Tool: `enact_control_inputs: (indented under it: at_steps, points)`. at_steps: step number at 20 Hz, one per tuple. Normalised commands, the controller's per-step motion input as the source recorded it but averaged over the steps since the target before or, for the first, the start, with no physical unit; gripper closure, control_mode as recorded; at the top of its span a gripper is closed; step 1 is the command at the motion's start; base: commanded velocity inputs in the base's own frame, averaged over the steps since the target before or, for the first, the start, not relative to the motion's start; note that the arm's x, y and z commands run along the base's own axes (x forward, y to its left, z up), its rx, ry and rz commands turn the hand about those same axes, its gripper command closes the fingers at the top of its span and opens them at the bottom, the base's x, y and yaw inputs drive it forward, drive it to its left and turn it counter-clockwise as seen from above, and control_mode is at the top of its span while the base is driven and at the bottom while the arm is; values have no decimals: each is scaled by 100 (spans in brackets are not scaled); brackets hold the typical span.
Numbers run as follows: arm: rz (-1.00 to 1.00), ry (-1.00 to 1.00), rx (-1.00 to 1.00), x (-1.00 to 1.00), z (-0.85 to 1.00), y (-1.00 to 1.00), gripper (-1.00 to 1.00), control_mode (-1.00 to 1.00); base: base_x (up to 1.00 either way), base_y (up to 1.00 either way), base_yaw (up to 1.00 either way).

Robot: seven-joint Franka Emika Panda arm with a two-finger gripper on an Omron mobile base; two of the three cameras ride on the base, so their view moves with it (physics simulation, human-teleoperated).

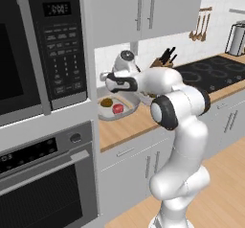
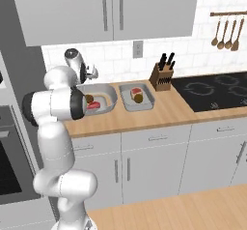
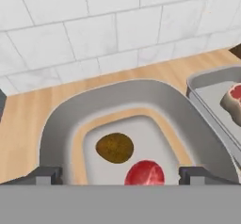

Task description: Place one avocado and one steak in each tupperware on the nearby counter, to pack two identical lunches.

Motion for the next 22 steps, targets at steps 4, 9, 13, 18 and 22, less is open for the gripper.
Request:
enact_control_inputs:
  at_steps: [4, 9, 13, 18, 22]
  points:
    - [0, -48, 15, -100, 20, -94, -100, -100, 0, 0, 0]
    - [-7, -49, 15, -100, 96, -76, -100, -100, 0, 0, 0]
    - [-12, -49, 9, -100, 100, -73, -100, -100, 0, 0, 0]
    - [-7, -46, 2, -100, 100, -52, -100, -100, 0, 0, 0]
    - [-2, -45, 0, -100, 100, -32, -100, -100, 0, 0, 0]
